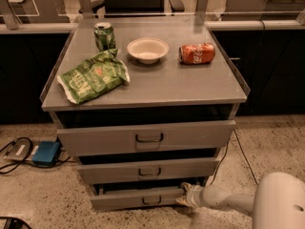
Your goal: Open bottom drawer
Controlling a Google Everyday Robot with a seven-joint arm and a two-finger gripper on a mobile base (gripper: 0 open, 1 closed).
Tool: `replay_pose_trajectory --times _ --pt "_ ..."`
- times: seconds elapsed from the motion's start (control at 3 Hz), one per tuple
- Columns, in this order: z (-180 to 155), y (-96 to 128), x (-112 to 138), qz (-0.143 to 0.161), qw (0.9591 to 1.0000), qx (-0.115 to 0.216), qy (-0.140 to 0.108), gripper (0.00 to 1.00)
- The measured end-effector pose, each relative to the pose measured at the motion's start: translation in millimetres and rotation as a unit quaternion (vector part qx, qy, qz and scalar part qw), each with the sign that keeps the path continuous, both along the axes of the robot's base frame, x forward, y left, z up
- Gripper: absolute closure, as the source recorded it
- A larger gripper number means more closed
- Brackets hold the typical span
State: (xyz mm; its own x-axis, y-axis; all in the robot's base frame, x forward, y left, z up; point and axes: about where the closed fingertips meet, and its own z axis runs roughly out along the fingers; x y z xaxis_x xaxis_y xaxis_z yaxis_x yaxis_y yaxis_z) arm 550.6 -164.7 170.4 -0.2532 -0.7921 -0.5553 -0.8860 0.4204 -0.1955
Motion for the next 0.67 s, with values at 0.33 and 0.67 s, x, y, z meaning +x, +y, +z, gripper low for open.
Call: replay_pose_trajectory --times 0.33,0.67 --pt "0.2 -15.9 -33.0 0.015 0.9998 -0.013 -0.006 0.76" --pt "4.5 -17.6 -38.1 0.014 0.9998 -0.013 -0.006 1.00"
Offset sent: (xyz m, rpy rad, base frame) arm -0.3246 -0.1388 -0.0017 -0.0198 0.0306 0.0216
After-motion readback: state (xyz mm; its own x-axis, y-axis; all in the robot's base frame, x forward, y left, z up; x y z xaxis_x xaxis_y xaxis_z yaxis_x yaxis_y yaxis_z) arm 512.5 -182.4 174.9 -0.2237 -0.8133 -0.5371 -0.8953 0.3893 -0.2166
